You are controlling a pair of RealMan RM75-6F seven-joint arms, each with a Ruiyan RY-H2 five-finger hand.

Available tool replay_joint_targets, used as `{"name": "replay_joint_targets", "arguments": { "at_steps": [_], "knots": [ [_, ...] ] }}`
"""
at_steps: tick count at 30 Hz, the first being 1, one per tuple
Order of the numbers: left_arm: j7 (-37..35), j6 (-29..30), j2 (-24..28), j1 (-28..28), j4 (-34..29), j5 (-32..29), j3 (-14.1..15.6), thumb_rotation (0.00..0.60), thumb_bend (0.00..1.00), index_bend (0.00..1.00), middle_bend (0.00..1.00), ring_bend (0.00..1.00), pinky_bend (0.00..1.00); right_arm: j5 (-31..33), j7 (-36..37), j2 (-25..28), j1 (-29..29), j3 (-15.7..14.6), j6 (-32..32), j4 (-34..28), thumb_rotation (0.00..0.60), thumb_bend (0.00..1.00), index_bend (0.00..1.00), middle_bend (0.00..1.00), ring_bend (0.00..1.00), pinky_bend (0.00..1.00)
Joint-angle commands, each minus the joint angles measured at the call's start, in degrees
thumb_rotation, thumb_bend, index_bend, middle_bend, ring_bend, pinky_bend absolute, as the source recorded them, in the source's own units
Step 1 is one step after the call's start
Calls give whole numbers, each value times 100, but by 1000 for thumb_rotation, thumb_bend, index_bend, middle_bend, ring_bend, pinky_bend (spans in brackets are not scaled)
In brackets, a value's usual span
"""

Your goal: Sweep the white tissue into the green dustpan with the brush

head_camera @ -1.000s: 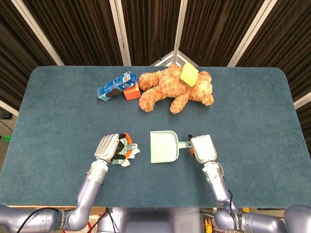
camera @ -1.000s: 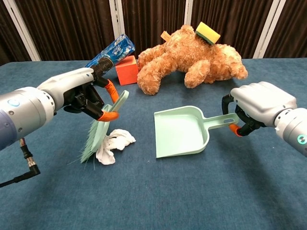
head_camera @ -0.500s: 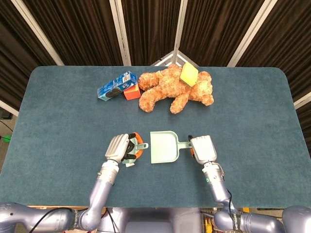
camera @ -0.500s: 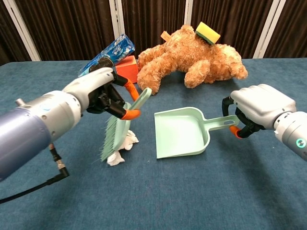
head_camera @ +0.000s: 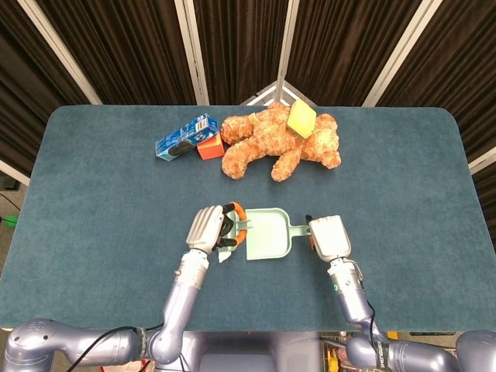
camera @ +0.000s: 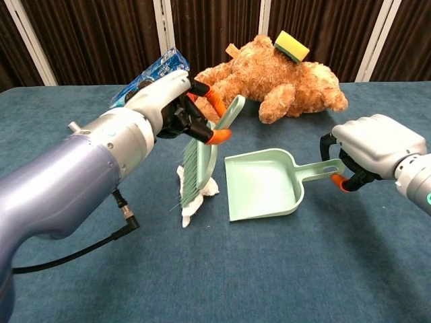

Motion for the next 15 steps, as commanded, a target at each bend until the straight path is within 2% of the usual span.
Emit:
{"name": "replay_joint_targets", "arguments": {
  "at_steps": [1, 8, 15],
  "knots": [
    [-169, 14, -66, -67, 144, 254, -44, 600, 681, 813, 1000, 1000, 1000, -7, -15, 5, -9, -1, 9, -19, 600, 482, 567, 840, 842, 903],
    [-330, 74, 142, 9, -96, 451, -155, 600, 681, 813, 1000, 1000, 1000, -3, -59, 30, -27, 18, 28, -100, 600, 482, 567, 840, 841, 903],
    [-554, 59, 727, 234, -550, 623, -218, 600, 681, 813, 1000, 1000, 1000, 5, -56, 77, -49, 31, 30, -158, 600, 482, 567, 840, 841, 903]
  ]
}}
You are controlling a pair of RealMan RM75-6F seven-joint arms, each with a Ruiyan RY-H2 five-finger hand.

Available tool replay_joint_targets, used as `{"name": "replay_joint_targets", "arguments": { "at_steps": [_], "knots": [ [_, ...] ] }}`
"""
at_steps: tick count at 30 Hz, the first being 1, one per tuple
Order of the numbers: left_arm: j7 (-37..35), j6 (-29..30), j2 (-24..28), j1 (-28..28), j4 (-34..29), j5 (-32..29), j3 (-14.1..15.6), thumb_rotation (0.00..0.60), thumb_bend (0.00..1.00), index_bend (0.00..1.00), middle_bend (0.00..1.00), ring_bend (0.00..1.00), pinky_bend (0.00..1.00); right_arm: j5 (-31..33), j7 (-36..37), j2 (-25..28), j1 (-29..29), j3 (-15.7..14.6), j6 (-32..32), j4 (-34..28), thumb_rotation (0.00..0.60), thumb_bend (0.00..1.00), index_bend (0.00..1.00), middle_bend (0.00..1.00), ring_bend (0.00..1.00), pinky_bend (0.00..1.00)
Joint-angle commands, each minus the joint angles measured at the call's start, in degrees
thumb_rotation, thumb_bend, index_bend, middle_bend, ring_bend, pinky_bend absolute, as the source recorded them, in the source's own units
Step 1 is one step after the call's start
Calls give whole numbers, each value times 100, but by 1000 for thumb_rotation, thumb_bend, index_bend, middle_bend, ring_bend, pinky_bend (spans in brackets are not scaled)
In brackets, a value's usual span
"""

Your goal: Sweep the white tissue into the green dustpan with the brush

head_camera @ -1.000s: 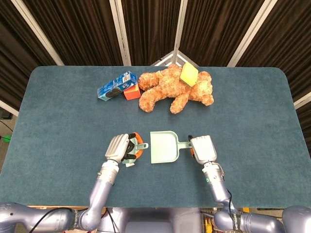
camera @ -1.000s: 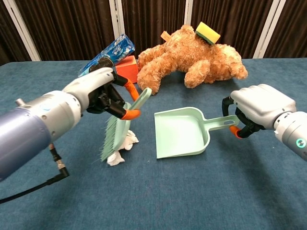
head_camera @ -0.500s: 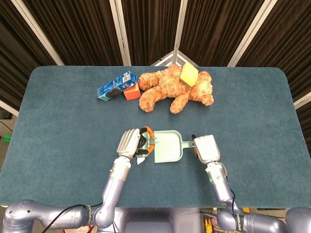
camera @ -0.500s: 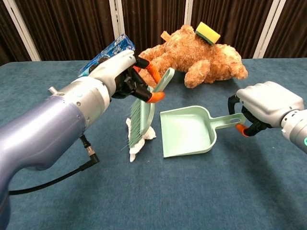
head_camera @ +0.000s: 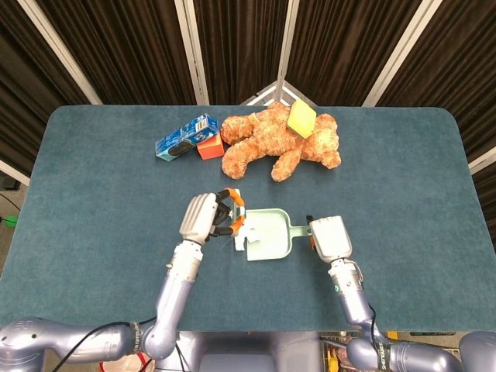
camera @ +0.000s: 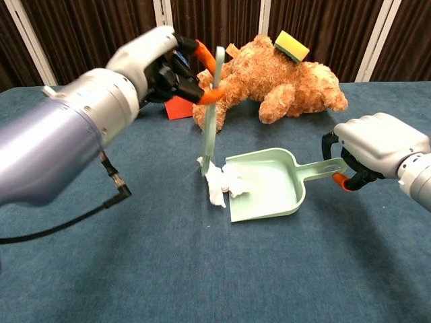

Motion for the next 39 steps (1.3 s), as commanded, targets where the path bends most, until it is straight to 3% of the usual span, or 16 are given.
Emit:
{"name": "replay_joint_targets", "arguments": {
  "at_steps": [1, 5, 11, 17, 29, 39],
  "knots": [
    [-164, -38, 321, 143, -232, 105, -21, 600, 681, 813, 1000, 1000, 1000, 4, -6, 13, -3, 10, 4, -32, 600, 482, 567, 840, 841, 903],
    [-205, -107, 681, 266, -368, 173, 57, 600, 680, 814, 1000, 1000, 1000, 9, -52, 5, -4, 5, 9, -67, 600, 482, 567, 840, 842, 903],
    [167, -379, 1162, 377, -447, 33, 465, 600, 681, 818, 1000, 1000, 1000, 19, -101, -29, -22, -20, 21, -84, 600, 482, 567, 840, 842, 903],
    [453, -500, 1283, 421, -421, -197, 789, 600, 681, 818, 1000, 1000, 1000, 39, -113, -71, -28, -44, -12, -62, 600, 482, 567, 840, 842, 903],
    [101, -406, 304, 169, 256, 11, 714, 600, 681, 812, 1000, 1000, 1000, 44, -19, -26, -62, -51, -67, -3, 600, 482, 567, 840, 842, 903],
    [-16, -308, -706, -205, 761, 97, 409, 600, 675, 810, 1000, 1000, 1000, 41, 0, -9, -105, -52, -30, 19, 600, 484, 567, 840, 842, 903]
  ]
}}
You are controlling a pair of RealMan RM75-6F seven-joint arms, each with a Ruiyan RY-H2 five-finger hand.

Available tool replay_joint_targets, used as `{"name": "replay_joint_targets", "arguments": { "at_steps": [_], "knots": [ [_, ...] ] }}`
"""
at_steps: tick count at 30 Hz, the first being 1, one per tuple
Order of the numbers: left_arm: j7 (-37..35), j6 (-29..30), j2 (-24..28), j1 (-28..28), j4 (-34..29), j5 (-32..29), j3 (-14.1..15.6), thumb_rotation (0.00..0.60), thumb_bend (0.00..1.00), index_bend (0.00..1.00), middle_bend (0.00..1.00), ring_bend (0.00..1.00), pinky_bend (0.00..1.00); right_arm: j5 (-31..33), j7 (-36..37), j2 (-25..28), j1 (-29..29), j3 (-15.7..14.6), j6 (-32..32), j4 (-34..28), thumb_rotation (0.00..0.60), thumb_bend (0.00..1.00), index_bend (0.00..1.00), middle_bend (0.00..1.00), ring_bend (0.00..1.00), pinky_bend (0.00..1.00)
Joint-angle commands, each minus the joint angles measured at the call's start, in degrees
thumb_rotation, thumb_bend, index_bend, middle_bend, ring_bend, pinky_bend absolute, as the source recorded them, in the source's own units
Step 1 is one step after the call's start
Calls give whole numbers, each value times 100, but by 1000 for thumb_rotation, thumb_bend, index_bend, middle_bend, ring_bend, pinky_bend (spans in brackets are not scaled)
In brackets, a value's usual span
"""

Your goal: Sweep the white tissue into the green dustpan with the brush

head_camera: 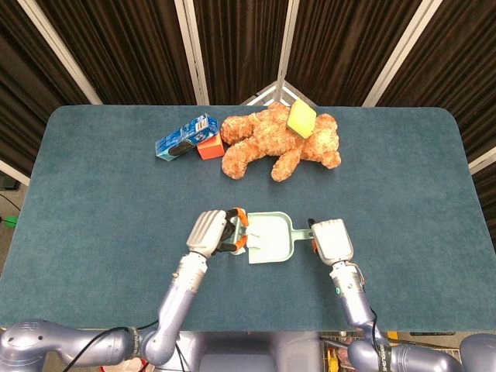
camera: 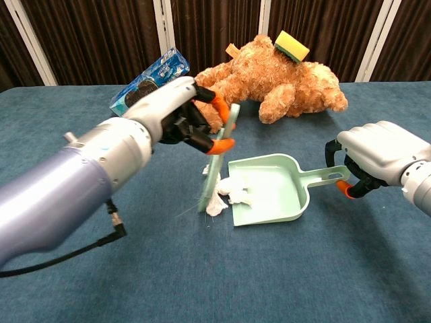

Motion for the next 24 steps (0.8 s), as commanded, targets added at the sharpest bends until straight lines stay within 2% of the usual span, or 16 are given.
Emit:
{"name": "replay_joint_targets", "arguments": {
  "at_steps": [1, 10, 14, 18, 24],
  "knots": [
    [-65, 94, -385, -188, 240, 119, -174, 600, 675, 809, 1000, 1000, 1000, -1, -8, 13, -9, 3, 15, -16, 600, 484, 567, 840, 842, 903],
    [-226, 220, -772, -385, 304, 523, -331, 600, 642, 803, 1000, 1000, 1000, 58, -35, 93, -14, 79, 36, -129, 600, 484, 567, 840, 842, 903],
    [-659, 179, -665, -308, 170, 822, -271, 600, 641, 800, 1000, 1000, 1000, 70, -74, 129, -29, 76, 66, -209, 600, 484, 567, 840, 842, 903],
    [-765, 211, -455, -224, 34, 1033, -231, 600, 641, 798, 1000, 1000, 1000, 76, -103, 155, -36, 82, 93, -287, 600, 484, 567, 840, 842, 903],
    [-887, 231, -201, -103, -119, 1059, -319, 600, 640, 797, 1000, 1000, 1000, 84, -173, 158, -46, 58, 126, -385, 600, 484, 567, 840, 842, 903]
  ]
}}
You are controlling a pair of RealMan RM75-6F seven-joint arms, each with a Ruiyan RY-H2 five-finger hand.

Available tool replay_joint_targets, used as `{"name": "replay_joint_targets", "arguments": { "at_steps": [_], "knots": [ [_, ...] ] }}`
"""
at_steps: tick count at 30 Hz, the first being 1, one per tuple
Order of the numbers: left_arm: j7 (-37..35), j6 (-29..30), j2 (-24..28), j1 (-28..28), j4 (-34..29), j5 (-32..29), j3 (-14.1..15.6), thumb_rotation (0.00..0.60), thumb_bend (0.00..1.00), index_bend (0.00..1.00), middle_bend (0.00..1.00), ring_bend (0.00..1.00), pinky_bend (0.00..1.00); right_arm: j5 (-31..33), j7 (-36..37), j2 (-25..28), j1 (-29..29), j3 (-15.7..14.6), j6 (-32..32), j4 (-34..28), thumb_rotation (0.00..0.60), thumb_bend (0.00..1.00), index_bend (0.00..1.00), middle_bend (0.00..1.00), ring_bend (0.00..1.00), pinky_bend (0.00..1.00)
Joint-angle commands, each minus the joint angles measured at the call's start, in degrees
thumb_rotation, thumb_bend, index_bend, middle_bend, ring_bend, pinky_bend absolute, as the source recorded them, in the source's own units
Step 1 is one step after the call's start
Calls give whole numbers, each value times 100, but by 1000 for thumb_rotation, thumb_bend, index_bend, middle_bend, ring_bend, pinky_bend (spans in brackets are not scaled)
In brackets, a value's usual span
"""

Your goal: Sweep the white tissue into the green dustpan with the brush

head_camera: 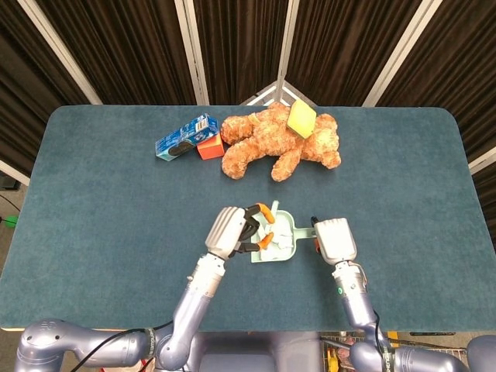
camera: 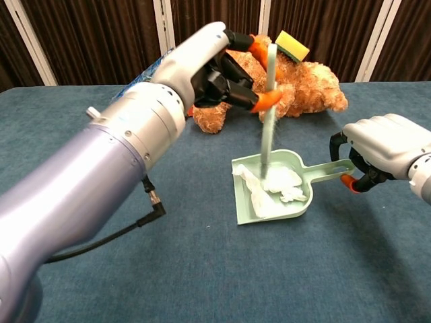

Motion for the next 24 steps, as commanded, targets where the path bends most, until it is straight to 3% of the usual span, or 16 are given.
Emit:
{"name": "replay_joint_targets", "arguments": {
  "at_steps": [1, 5, 12, 14, 17, 19, 24],
  "knots": [
    [-47, 7, 118, 63, -108, 4, -35, 600, 640, 797, 1000, 1000, 1000, 8, -23, -2, 1, -9, -1, -9, 600, 484, 567, 840, 842, 903],
    [-18, 16, 407, 168, -363, 63, -10, 600, 637, 797, 1000, 1000, 1000, 44, -60, -6, -6, -20, -3, -28, 600, 484, 567, 840, 842, 903],
    [106, -125, 1443, 427, -821, 329, 186, 600, 635, 797, 1000, 1000, 1000, 84, -97, -52, -26, -39, 27, -22, 600, 483, 557, 840, 842, 902],
    [104, -139, 1684, 486, -874, 393, 216, 600, 635, 798, 1000, 1000, 1000, 92, -108, -57, -31, -51, 28, -26, 600, 482, 453, 840, 842, 902],
    [43, -141, 2014, 584, -969, 397, 202, 600, 635, 798, 1000, 1000, 1000, 129, -165, -51, -38, -64, 29, -62, 600, 481, 141, 840, 842, 903],
    [-18, -139, 2196, 634, -1035, 376, 165, 600, 635, 798, 1000, 1000, 1000, 146, -214, -53, -44, -73, 48, -93, 600, 481, 20, 840, 837, 903],
    [-109, -129, 2594, 729, -1160, 356, 95, 600, 635, 799, 1000, 1000, 1000, 195, -374, -59, -63, -100, 112, -163, 600, 482, 0, 840, 816, 903]
  ]
}}
